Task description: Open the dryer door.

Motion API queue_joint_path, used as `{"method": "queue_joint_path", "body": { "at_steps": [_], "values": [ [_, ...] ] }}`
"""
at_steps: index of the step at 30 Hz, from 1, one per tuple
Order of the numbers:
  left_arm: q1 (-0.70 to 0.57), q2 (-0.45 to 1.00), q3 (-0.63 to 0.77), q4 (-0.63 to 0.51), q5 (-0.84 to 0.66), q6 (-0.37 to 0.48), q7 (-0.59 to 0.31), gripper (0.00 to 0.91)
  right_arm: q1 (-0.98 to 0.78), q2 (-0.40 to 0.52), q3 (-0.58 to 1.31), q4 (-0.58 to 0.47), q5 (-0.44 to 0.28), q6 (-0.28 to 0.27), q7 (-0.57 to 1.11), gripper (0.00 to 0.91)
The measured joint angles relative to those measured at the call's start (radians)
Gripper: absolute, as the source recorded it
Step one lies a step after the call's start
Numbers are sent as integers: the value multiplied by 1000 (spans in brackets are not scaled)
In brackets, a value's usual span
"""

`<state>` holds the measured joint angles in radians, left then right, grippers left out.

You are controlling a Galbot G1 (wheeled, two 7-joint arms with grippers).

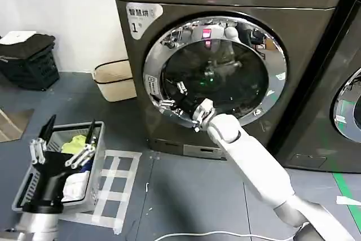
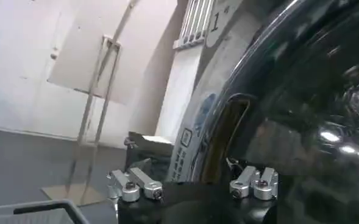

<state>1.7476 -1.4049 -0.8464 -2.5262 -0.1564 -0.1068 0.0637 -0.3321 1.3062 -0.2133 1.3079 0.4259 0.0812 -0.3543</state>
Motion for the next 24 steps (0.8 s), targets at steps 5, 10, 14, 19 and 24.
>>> {"method": "queue_joint_path", "body": {
  "at_steps": [5, 10, 14, 19, 24],
  "values": [
    [0, 0, -1, 0, -1, 0, 0, 907, 11, 5, -7, -8, 6, 0, -11, 907],
    [0, 0, -1, 0, -2, 0, 0, 907, 20, 5, -16, -13, 15, 0, -25, 907],
    [0, -1, -1, -1, -3, 0, 0, 907, 32, 6, -24, -27, 20, 5, -44, 907],
    [2, -1, -2, -1, -3, 0, 1, 907, 45, 9, -35, -47, 35, 17, -84, 907],
    [1, -2, -2, -3, -3, 0, 1, 907, 58, 9, -43, -62, 53, 29, -129, 907]
  ]
}}
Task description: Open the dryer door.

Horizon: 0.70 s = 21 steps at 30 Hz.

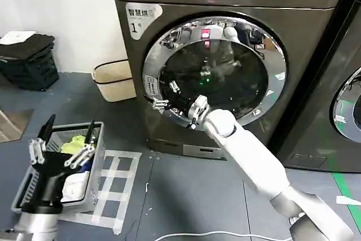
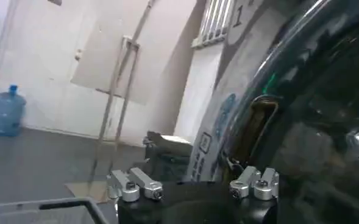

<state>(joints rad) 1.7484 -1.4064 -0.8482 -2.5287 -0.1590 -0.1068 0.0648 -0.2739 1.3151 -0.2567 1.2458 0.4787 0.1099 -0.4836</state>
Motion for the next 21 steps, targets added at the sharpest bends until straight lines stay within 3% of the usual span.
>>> {"method": "queue_joint_path", "body": {
  "at_steps": [10, 21],
  "values": [
    [-1, 1, 0, -1, 1, 2, 1, 907, 8, -13, -5, -2, 41, 22, -74, 907],
    [-16, 8, 4, 2, 1, 14, 4, 907, -3, -58, -7, 48, 106, 9, -107, 907]
  ]
}}
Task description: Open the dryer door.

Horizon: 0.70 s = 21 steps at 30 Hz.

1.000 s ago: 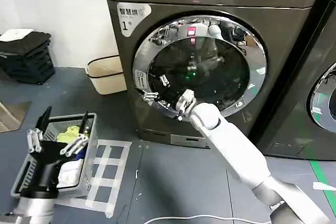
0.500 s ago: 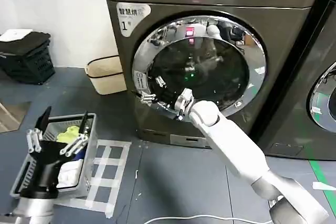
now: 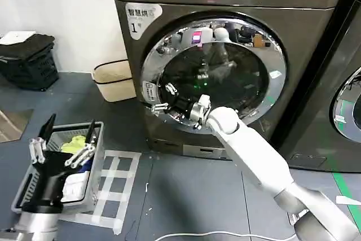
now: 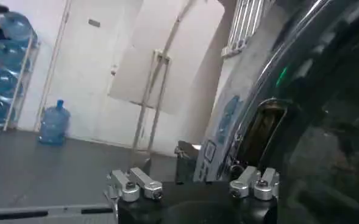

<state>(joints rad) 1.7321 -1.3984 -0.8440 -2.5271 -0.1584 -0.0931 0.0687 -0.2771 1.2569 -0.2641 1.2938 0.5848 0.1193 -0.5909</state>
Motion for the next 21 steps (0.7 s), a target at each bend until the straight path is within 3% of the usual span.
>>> {"method": "queue_joint_path", "body": {
  "at_steps": [17, 21],
  "values": [
    [-99, 137, -43, 111, -104, 44, 17, 907, -18, -92, -22, 107, 46, 14, -94, 907],
    [-135, 183, -43, 149, -127, 56, 17, 907, -22, -110, -22, 124, 61, 39, -129, 907]
  ]
}}
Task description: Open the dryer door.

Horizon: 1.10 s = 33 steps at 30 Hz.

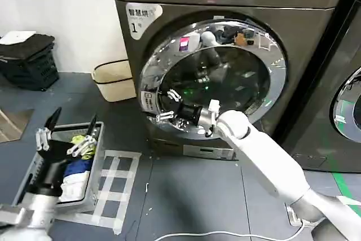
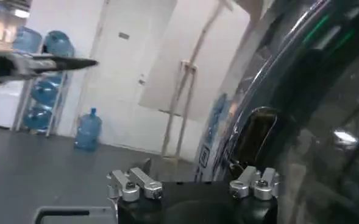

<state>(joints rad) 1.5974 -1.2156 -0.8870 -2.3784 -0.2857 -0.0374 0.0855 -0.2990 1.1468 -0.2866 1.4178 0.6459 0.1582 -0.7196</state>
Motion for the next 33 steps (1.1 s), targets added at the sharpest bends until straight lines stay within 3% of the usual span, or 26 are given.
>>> {"method": "queue_joint_path", "body": {
  "at_steps": [11, 20, 33],
  "values": [
    [-83, 98, 9, 91, -44, 18, 6, 907, -20, -32, 22, 14, 67, 48, -187, 907],
    [-144, 164, 36, 156, -61, 17, 17, 907, -36, -52, 45, 26, 108, 53, -323, 907],
    [-262, 265, 111, 266, -87, -20, 119, 907, -73, -109, 87, 85, 162, 57, -498, 907]
  ]
}}
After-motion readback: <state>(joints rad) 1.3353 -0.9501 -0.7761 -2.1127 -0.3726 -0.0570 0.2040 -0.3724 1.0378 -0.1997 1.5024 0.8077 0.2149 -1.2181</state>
